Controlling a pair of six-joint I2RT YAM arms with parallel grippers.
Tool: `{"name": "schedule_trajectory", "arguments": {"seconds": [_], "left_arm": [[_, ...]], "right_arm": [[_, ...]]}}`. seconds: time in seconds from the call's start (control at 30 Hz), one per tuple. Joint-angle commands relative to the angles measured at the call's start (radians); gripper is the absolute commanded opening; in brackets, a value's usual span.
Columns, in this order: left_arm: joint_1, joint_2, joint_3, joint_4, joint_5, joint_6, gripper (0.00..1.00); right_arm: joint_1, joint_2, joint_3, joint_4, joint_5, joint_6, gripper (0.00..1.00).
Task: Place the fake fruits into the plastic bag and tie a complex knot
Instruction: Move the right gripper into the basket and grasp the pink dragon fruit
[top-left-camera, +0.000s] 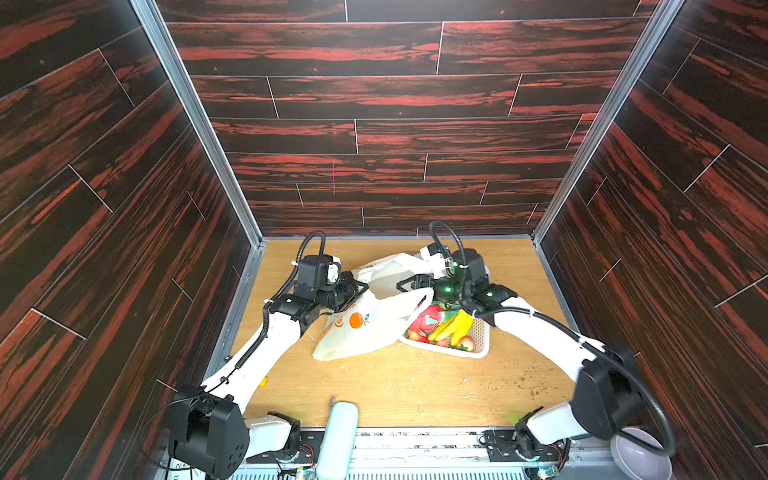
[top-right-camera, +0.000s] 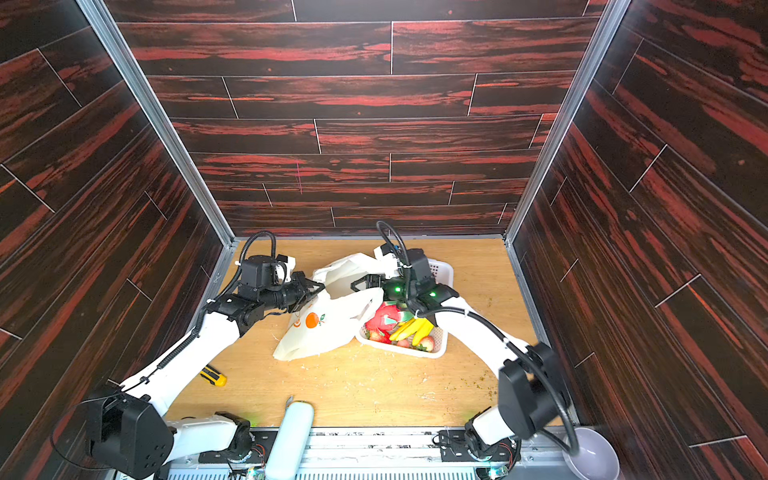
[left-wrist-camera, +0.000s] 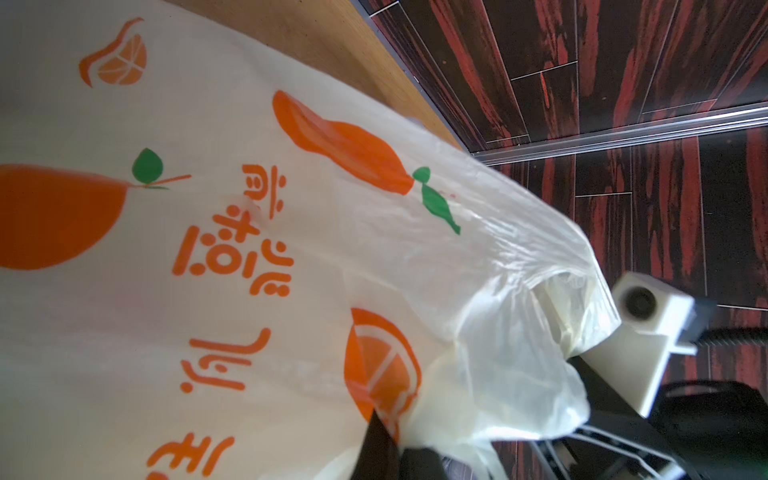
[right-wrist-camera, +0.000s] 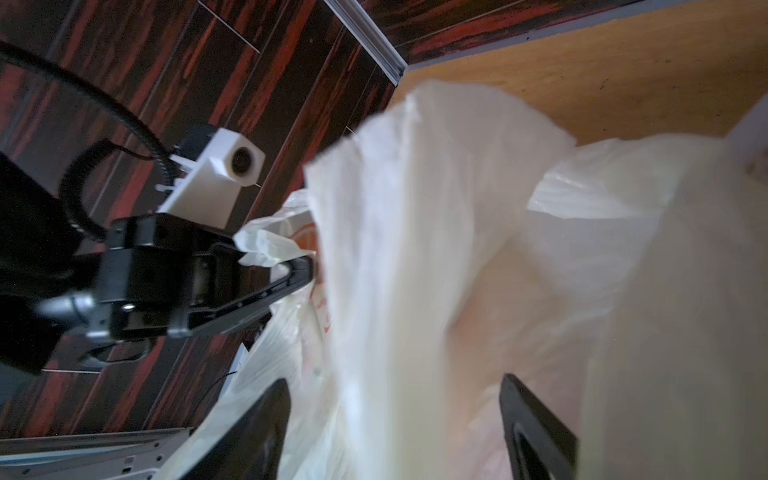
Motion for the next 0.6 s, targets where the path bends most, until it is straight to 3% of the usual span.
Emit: {"name": "schedule_trajectory", "arguments": {"seconds": [0.0, 0.4, 0.57], "left_arm": [[0.004, -0.008, -0.008, 0.011, -0.005, -0.002, 0.0], [0.004, -0.008, -0.012, 0.012, -0.018, -0.001, 0.0], [0.004, -0.009, -0.013, 0.012, -0.023, -0.003, 0.0]], "right_arm": [[-0.023, -0.08, -0.036, -0.056, 0.028, -0.018, 0.83], [-0.152, -0.317, -0.129, -0.301, -0.019, -0.09, 0.91], [-0.225, -0.394, -0.22, -0.317, -0.034, -0.028, 0.92]]}}
